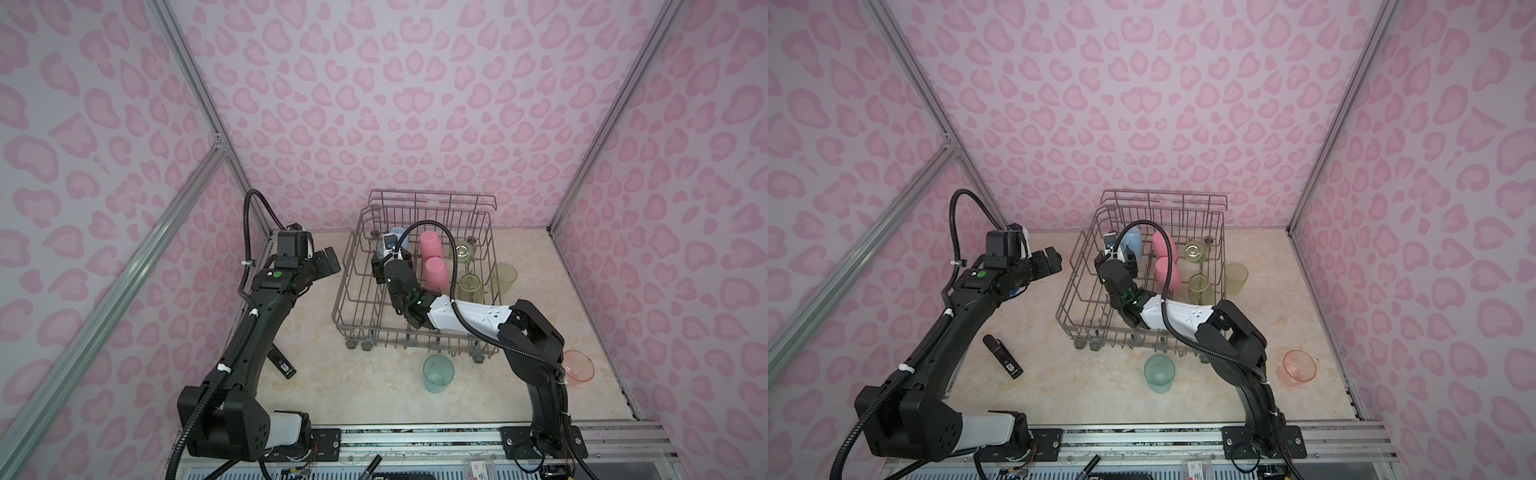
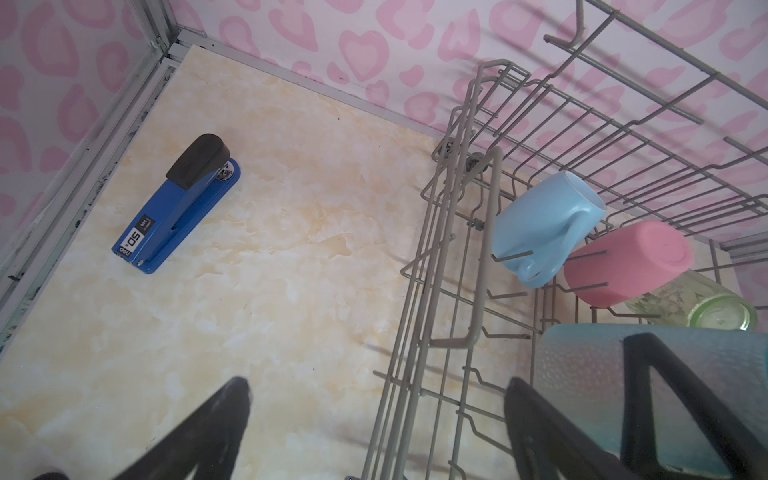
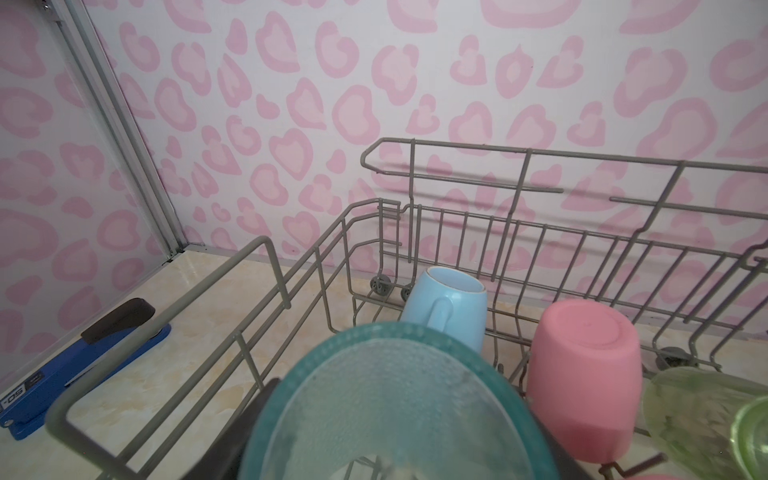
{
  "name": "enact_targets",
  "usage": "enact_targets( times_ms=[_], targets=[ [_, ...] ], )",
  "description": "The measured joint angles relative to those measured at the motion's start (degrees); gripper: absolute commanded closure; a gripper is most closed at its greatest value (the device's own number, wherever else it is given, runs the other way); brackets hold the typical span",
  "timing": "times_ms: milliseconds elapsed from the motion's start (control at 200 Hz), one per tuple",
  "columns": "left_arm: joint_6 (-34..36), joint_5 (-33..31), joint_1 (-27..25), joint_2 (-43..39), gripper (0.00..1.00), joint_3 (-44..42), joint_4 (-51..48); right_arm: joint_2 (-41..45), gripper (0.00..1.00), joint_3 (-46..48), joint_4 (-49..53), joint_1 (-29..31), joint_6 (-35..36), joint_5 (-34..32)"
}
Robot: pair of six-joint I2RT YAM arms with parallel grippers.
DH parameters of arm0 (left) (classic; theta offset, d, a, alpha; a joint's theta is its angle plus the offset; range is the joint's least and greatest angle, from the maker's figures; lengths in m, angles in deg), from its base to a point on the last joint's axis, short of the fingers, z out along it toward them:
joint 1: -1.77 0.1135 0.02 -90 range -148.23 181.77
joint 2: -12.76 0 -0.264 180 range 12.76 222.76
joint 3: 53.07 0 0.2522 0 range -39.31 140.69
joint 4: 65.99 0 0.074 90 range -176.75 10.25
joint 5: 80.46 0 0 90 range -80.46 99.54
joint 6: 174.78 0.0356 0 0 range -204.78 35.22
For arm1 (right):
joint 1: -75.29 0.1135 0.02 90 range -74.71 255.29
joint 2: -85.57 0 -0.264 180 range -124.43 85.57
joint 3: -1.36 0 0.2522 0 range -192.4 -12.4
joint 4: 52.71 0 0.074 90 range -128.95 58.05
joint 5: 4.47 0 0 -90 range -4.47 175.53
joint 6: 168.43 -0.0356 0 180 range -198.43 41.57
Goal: Load the cups into the dish rack
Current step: 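Lower the teal cup into the rack with right gripper while left gripper draws back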
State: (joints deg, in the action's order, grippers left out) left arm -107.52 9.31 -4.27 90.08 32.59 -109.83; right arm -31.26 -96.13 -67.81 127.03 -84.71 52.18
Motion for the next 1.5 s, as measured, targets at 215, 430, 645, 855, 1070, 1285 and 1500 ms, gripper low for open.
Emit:
enact_targets(
  times_ms=[215, 430, 645, 855, 1070, 1285, 1500],
  targets=[
    [0.00, 0.04, 0.04, 0.00, 0.03, -0.07, 0.17, -3.67, 0.36, -2.34, -1.62, -0.66, -0.02, 1.22],
    [-0.17, 0.04, 0.04, 0.00, 0.03, -0.11, 0.20, -5.46, 0.36, -3.37, -2.03, -0.74, -0.20, 1.51],
    [-0.17, 0.04, 0.04, 0.00, 0.03, -0.28, 0.17, -6.64, 0.36, -3.80, -1.66, -0.83, -0.94, 1.92],
    [-0.20, 0.04, 0.15, 0.00, 0.03, -0.31, 0.22, -8.39, 0.36, -4.44, -1.55, -0.79, -1.46, 2.01],
    [-0.20, 0.04, 0.15, 0.02, 0.03, -0.39, 0.20, -10.58, 0.35, -5.75, -0.72, -0.81, -2.12, 2.14],
    [-0.20, 0.04, 0.15, 0.13, 0.03, -0.42, 0.22, -12.31, 0.35, -6.93, 1.40, -1.11, -3.19, 2.54],
    [-0.20, 0.07, 0.20, 0.39, 0.03, -0.42, 0.22, -12.50, 0.26, -7.21, 1.77, -1.11, -3.82, 2.54]
  ],
)
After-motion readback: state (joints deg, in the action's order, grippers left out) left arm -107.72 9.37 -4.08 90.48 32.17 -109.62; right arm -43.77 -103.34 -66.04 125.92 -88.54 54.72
